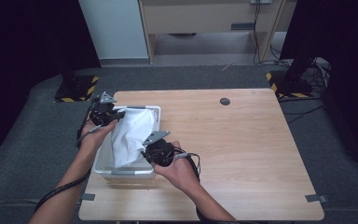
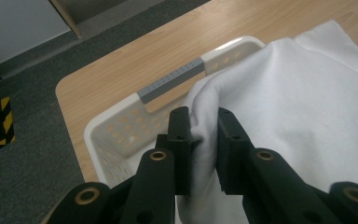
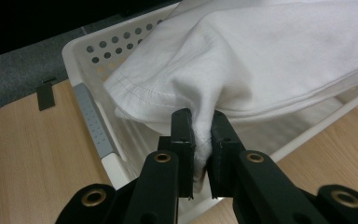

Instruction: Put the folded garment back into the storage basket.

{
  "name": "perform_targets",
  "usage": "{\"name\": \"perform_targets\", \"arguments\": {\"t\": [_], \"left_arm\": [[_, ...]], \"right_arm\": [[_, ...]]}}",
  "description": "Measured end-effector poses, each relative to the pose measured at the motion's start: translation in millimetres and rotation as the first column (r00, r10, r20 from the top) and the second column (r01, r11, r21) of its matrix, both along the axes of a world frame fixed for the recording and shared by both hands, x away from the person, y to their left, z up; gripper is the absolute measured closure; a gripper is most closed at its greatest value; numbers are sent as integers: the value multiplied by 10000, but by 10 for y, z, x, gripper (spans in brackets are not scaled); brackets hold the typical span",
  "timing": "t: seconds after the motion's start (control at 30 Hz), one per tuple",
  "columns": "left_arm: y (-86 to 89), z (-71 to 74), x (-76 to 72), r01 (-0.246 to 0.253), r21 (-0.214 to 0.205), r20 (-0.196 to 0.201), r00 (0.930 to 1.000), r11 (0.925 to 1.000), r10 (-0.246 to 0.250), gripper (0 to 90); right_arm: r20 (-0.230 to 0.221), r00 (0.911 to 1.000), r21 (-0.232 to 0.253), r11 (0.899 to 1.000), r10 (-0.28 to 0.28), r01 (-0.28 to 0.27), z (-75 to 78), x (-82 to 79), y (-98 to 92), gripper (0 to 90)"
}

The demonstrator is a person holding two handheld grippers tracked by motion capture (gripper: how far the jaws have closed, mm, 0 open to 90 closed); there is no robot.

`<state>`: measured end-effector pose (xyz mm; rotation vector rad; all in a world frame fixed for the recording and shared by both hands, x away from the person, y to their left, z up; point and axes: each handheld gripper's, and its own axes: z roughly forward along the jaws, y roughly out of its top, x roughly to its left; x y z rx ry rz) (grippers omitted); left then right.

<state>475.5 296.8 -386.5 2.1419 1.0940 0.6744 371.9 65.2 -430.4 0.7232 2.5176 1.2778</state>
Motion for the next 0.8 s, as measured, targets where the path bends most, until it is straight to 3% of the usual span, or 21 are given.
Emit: {"name": "perform_targets", "arguments": {"t": [0.37,0.43,0.47,0.5,0.53,0.63,0.8], "left_arm": [[27,-13,28,-32,23,-10,10000,10000,32,781],[35,-30,41,-233,42,22,9997,9997,233,750],[42,-41,54,-459,64,52,9989,9989,459,673],[55,-53,67,-726,-63,101,9973,9973,727,582],[65,-57,72,-826,-138,97,9965,9965,827,490],[74,-50,52,-921,-186,198,9955,9956,924,386],[20,-37,30,-777,-178,213,9967,9968,780,333]], "right_arm": [[-98,9999,35,10000,-29,30,-36,32,45,825],[-148,9999,70,10000,-14,15,-56,39,64,806],[-187,9998,27,10000,-28,29,-78,43,77,747],[-210,9997,-88,9999,-133,131,-110,45,95,625],[-231,9997,-333,9994,-95,87,-171,54,123,409],[3,9999,-453,9989,-144,144,-242,43,83,203],[198,9985,-153,9986,-506,509,-163,65,-27,172]]}}
